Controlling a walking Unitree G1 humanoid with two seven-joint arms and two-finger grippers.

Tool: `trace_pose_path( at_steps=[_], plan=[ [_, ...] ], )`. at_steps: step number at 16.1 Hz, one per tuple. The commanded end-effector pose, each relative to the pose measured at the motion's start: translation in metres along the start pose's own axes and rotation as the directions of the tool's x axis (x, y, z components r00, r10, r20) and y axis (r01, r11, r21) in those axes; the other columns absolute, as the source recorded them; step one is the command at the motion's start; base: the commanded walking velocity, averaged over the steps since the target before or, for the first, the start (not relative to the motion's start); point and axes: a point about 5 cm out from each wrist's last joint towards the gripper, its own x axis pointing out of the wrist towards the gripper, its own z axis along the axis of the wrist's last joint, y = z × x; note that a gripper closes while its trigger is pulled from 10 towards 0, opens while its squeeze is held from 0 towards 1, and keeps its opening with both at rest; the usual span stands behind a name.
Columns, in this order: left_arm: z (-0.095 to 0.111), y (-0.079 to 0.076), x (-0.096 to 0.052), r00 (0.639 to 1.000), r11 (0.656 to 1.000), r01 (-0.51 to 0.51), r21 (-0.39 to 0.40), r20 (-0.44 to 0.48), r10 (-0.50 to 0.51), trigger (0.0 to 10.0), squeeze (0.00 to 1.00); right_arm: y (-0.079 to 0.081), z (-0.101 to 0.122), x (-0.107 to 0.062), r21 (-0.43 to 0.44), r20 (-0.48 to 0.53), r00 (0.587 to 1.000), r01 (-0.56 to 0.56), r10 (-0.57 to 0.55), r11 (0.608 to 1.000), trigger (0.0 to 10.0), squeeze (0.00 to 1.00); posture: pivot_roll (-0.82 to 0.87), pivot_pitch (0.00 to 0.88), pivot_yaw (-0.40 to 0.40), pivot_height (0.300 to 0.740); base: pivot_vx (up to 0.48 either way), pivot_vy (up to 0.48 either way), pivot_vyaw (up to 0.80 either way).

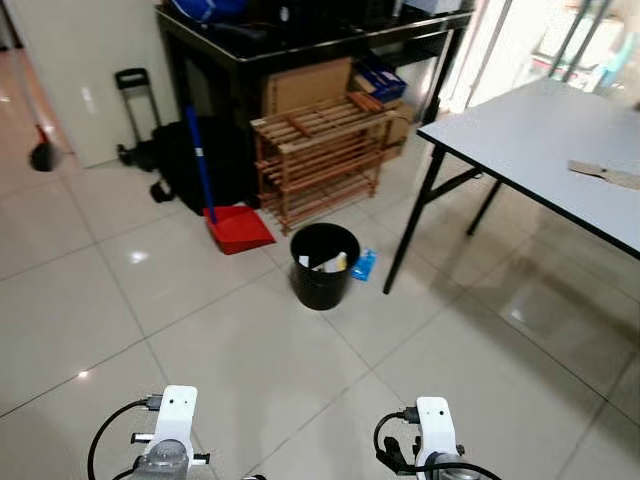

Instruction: Picking trash to rubbish bin

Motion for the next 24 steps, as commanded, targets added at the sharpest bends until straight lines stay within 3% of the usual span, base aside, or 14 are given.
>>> trace_pose_path(
  at_steps=[1,5,24],
  plan=[
    [0.0021,-0.0016,0.0001,1.0,1.0,-0.009,-0.01,0.002,0.01,10.0,0.0,-0.0043,0.0051,0.0,0.003,0.018,1.0,0.014,-0.014,1.0,10.0,0.0,0.0,0.053,-0.047,0.74,0.0,0.0,0.0],
    [0.0031,-0.0034,-0.0001,1.0,1.0,-0.003,-0.022,0.01,0.003,10.0,0.0,-0.005,0.0047,-0.0002,0.006,0.019,1.0,0.015,-0.015,1.0,10.0,0.0,0.0,0.061,-0.05,0.74,0.0,0.0,0.0],
    [0.0016,-0.0032,0.0,1.0,1.0,0.005,-0.016,-0.004,-0.005,10.0,0.0,-0.0038,0.0033,-0.0001,0.014,0.016,1.0,0.013,-0.014,1.0,10.0,0.0,0.0,0.066,-0.048,0.74,0.309,0.0,0.0]
  ],
)
